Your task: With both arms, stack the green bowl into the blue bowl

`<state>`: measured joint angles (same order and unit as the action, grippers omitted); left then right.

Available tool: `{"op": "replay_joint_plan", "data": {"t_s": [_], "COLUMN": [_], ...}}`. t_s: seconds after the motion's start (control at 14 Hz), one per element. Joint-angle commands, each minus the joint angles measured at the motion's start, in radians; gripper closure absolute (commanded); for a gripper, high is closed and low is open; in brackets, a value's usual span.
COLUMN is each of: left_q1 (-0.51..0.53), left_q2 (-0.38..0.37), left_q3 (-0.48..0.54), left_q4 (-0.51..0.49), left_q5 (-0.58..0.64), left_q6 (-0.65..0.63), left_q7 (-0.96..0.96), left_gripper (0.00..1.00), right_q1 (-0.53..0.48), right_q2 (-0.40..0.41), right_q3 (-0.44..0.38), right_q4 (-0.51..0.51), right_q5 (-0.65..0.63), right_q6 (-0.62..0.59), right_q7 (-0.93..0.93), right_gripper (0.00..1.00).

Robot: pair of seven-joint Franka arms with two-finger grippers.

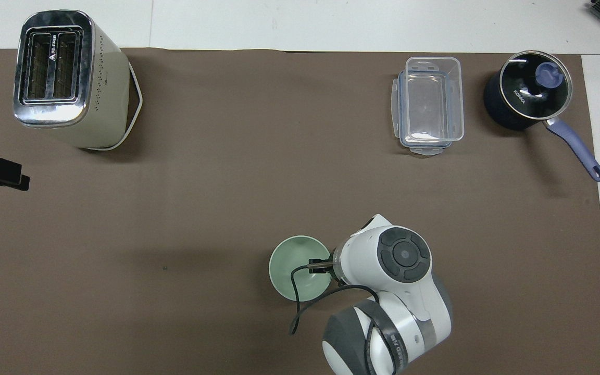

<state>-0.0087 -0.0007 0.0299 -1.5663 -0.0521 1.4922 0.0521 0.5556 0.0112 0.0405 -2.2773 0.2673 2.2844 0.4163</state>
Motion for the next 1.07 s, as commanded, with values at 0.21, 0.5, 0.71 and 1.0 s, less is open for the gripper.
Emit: {"op": "replay_joint_plan", "data": {"t_s": [0.21, 0.5, 0.71, 1.0], "left_q1": [0.006, 0.004, 0.006, 0.004], "left_q2": [-0.007, -0.007, -0.007, -0.007], "left_q3": [-0.005, -0.005, -0.005, -0.005], "left_q4": [0.008, 0.008, 0.008, 0.008], "left_q5": [0.017, 0.017, 0.017, 0.017], "left_q6": [-0.021, -0.021, -0.021, -0.021], "left_q7": [0.002, 0.002, 0.002, 0.002], "left_gripper": [0.0, 0.0, 0.0, 0.0], "right_q1": [-0.008, -0.016, -0.1, -0.219], "right_q2": [-0.002, -0.042, -0.098, -0.18], "right_q3": [0.005, -0.001, -0.008, -0.011], "right_q4": [-0.005, 0.013, 0.019, 0.051], "right_q5": [0.04, 0.099, 0.084, -0.037], "right_q6": [0.02, 0.003, -0.077, -0.19], "right_q7": [-0.027, -0.021, -0.034, -0.074], "right_gripper": [0.63, 0.57, 0.24, 0.0]}}
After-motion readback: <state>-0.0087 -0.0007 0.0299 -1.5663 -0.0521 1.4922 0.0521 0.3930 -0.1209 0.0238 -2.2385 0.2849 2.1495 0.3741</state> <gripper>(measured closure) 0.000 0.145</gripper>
